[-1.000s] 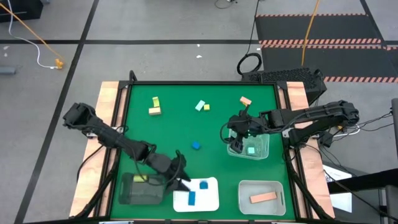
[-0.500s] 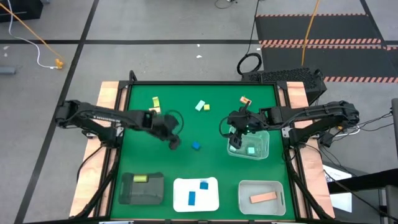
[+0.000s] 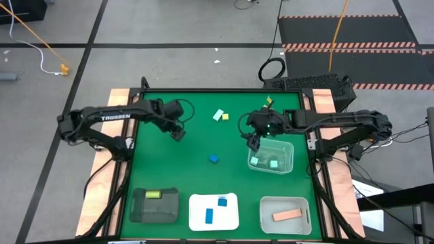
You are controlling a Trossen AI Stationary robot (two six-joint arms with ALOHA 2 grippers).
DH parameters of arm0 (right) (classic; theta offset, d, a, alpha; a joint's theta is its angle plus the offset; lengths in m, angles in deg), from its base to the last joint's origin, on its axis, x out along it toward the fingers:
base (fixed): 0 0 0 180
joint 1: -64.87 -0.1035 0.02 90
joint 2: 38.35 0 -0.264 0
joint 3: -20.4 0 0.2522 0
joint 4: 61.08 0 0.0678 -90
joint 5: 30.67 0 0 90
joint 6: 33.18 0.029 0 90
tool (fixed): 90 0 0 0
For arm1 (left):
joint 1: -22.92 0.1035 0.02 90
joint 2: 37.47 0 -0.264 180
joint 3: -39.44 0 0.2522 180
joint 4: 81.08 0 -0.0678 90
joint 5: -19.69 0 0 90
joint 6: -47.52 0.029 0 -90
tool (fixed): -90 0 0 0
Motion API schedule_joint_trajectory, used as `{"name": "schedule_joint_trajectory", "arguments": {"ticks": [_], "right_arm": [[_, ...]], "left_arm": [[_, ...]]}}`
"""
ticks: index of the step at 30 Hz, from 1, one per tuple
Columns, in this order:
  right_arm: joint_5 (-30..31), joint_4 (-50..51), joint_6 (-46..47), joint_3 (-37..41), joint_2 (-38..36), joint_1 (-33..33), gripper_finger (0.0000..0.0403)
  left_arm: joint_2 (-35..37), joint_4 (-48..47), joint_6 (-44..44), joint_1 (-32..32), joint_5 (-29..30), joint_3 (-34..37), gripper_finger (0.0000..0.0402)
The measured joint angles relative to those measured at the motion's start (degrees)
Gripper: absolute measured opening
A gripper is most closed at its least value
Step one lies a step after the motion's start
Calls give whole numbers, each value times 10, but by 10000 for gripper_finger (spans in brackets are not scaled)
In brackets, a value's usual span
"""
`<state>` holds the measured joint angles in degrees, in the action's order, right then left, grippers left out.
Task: Sort & place blocks by color
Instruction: Put the left brown block into the gray bin
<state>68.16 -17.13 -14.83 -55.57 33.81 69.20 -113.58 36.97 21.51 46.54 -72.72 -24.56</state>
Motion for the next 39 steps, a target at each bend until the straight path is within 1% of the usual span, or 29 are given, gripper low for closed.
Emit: {"name": "schedule_joint_trajectory", "arguments": {"ticks": [5, 9, 13, 15, 19, 25, 31, 35, 39], "right_arm": [[0, -2, 0, 0, 0, 26, 283], [-1, -3, 0, 0, 0, 49, 283], [-1, -8, 0, 0, 0, 68, 283], [-1, -15, 0, 0, 0, 76, 283], [-1, -30, 0, 0, 0, 88, 283], [-1, -30, 0, 0, 0, 99, 283], [-1, -30, 0, 0, 0, 99, 283], [-1, -30, 0, 0, 0, 99, 283], [-1, -30, 0, 0, 0, 99, 283]], "left_arm": [[0, -33, 86, 54, 56, 0, 228], [-2, -27, 162, 83, 61, 0, 228], [-22, -24, 237, 98, 63, 0, 228], [-38, -22, 262, 104, 75, 0, 228], [-72, -15, 289, 121, 102, 0, 228], [-117, -12, 328, 152, 103, 0, 228], [-158, -8, 350, 175, 100, 0, 228], [-184, 4, 354, 178, 89, -1, 228], [-188, 6, 355, 173, 92, -2, 227]]}}
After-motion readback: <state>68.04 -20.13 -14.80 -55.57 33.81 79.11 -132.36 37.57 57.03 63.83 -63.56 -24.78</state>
